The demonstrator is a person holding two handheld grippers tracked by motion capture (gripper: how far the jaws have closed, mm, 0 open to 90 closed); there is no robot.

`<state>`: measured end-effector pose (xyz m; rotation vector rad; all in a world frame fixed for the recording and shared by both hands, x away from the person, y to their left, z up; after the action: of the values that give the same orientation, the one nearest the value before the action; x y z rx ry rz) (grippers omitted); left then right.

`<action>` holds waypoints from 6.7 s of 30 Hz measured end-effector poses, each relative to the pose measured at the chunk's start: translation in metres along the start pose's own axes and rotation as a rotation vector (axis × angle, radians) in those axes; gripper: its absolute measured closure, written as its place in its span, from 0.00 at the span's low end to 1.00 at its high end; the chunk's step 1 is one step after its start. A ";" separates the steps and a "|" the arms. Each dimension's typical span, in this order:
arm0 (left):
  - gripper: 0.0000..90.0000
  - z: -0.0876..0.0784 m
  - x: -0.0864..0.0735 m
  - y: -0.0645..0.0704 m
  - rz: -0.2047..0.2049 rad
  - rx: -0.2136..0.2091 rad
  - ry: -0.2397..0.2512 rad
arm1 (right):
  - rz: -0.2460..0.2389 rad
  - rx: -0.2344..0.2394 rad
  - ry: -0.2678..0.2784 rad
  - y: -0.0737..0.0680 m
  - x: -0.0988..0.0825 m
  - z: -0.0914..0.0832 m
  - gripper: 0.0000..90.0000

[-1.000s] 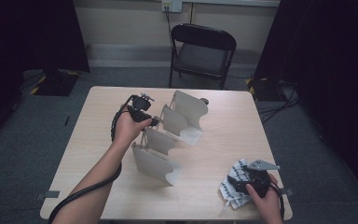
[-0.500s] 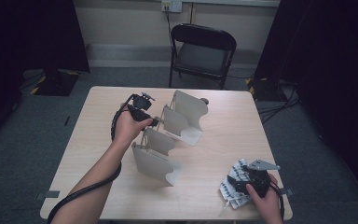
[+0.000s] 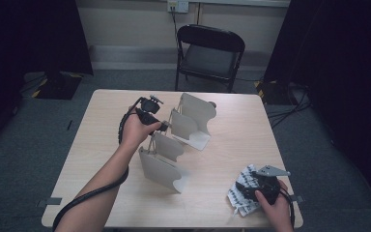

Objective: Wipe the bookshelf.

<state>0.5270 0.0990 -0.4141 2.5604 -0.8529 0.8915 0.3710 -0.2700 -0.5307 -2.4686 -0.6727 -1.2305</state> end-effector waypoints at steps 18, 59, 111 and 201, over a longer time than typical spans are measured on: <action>0.57 0.003 0.001 0.003 0.018 -0.032 -0.016 | 0.001 0.001 0.001 0.000 0.000 0.000 0.16; 0.83 -0.001 0.017 0.016 -0.010 -0.005 -0.033 | 0.000 0.000 0.000 0.000 0.000 0.000 0.16; 0.93 -0.029 0.034 0.030 0.004 -0.083 -0.023 | 0.000 0.000 0.000 0.000 0.000 0.000 0.16; 0.33 -0.039 0.018 -0.002 0.002 -0.073 -0.010 | 0.001 -0.004 0.000 -0.001 0.000 0.000 0.16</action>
<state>0.5214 0.1097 -0.3731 2.5036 -0.8745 0.8336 0.3705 -0.2695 -0.5307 -2.4717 -0.6694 -1.2320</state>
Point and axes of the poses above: each handheld gripper's, and its own axes: z roughly forward along the jaws, x roughly out of its top, y roughly to its right, the point moved 5 cm from there along z, roughly forward along the jaws, and after that the axes turned 5 degrees about y, right-handed, at the moved point
